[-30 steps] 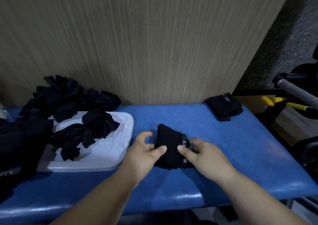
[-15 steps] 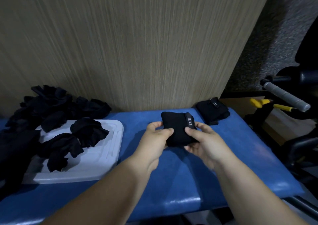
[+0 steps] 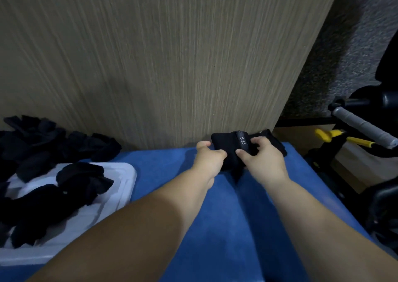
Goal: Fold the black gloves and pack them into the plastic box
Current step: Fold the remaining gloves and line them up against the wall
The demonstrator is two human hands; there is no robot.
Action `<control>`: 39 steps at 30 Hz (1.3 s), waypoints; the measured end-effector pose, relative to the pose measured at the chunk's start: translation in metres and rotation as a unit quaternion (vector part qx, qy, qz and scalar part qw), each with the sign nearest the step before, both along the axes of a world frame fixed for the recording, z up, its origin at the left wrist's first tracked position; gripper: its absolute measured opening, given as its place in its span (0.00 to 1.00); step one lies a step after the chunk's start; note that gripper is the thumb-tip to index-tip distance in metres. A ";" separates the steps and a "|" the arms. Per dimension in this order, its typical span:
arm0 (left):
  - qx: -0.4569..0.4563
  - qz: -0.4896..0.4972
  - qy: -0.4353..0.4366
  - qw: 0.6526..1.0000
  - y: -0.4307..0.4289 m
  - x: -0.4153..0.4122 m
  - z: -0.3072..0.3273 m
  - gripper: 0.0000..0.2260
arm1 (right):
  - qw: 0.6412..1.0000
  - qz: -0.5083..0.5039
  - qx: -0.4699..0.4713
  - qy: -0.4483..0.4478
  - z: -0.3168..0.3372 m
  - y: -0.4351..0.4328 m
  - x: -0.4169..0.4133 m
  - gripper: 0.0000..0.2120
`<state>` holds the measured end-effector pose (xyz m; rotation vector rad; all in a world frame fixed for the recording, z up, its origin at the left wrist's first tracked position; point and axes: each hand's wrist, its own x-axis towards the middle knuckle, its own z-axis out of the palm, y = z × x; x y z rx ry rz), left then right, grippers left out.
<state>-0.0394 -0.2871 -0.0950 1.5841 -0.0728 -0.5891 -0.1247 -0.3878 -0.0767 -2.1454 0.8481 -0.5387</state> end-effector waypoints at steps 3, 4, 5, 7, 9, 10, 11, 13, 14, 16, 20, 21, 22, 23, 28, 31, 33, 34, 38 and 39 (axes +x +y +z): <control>0.021 -0.004 -0.030 0.999 -0.009 0.009 -0.005 0.22 | 0.993 0.007 -0.108 0.043 -0.005 -0.007 0.007 0.26; 0.029 -0.009 -0.048 0.998 -0.012 0.011 -0.007 0.22 | 0.987 0.002 -0.150 0.059 -0.006 -0.010 0.010 0.25; 0.039 -0.017 -0.067 0.997 -0.014 0.013 -0.009 0.22 | 0.978 -0.003 -0.193 0.078 -0.008 -0.012 0.012 0.25; 0.063 -0.038 -0.102 0.992 -0.018 0.019 -0.012 0.23 | 0.955 -0.010 -0.275 0.115 -0.013 -0.018 0.017 0.24; 0.096 -0.053 -0.141 0.984 -0.020 0.023 -0.013 0.23 | 0.935 -0.014 -0.324 0.142 -0.018 -0.022 0.021 0.24; 0.118 -0.060 -0.167 0.977 -0.020 0.024 -0.014 0.23 | 0.929 -0.015 -0.337 0.152 -0.021 -0.024 0.022 0.24; 0.145 -0.067 -0.195 0.968 -0.020 0.024 -0.013 0.23 | 0.926 -0.016 -0.346 0.154 -0.024 -0.025 0.023 0.24; 0.208 -0.076 -0.253 0.942 -0.020 0.024 -0.012 0.25 | 0.926 -0.014 -0.355 0.131 -0.031 -0.028 0.024 0.25; 0.237 -0.074 -0.282 0.927 -0.020 0.022 -0.012 0.26 | 0.927 -0.008 -0.357 0.113 -0.034 -0.029 0.024 0.26; 0.275 -0.055 -0.357 0.891 -0.017 0.021 -0.013 0.27 | 0.931 0.018 -0.349 0.106 -0.038 -0.031 0.025 0.27; 0.281 -0.118 -0.483 0.820 -0.012 0.023 -0.018 0.24 | 0.947 0.051 -0.282 0.148 -0.044 -0.034 0.025 0.28; 0.287 -0.149 -0.480 0.815 -0.012 0.024 -0.020 0.22 | 0.948 0.052 -0.272 0.159 -0.044 -0.035 0.025 0.28; 0.295 -0.172 -0.468 0.815 -0.012 0.025 -0.022 0.21 | 0.947 0.054 -0.266 0.170 -0.044 -0.035 0.025 0.28; 0.306 -0.188 -0.455 0.815 -0.013 0.026 -0.024 0.21 | 0.947 0.054 -0.264 0.178 -0.044 -0.035 0.025 0.28; 0.364 -0.217 -0.433 0.795 -0.014 0.029 -0.029 0.22 | 0.944 0.036 -0.264 0.196 -0.044 -0.031 0.024 0.27; 0.375 -0.228 -0.426 0.791 -0.015 0.028 -0.029 0.23 | 0.941 0.028 -0.266 0.207 -0.046 -0.029 0.026 0.27; 0.377 -0.230 -0.423 0.791 -0.016 0.028 -0.028 0.23 | 0.940 0.026 -0.266 0.210 -0.046 -0.029 0.027 0.27; 0.378 -0.231 -0.422 0.791 -0.016 0.027 -0.028 0.23 | 0.940 0.025 -0.266 0.210 -0.046 -0.029 0.027 0.27; 0.372 -0.247 -0.402 0.800 -0.011 0.028 -0.022 0.23 | 0.942 0.036 -0.262 0.208 -0.045 -0.029 0.026 0.27; 0.367 -0.246 -0.395 0.806 -0.007 0.026 -0.019 0.23 | 0.944 0.041 -0.259 0.200 -0.043 -0.030 0.025 0.27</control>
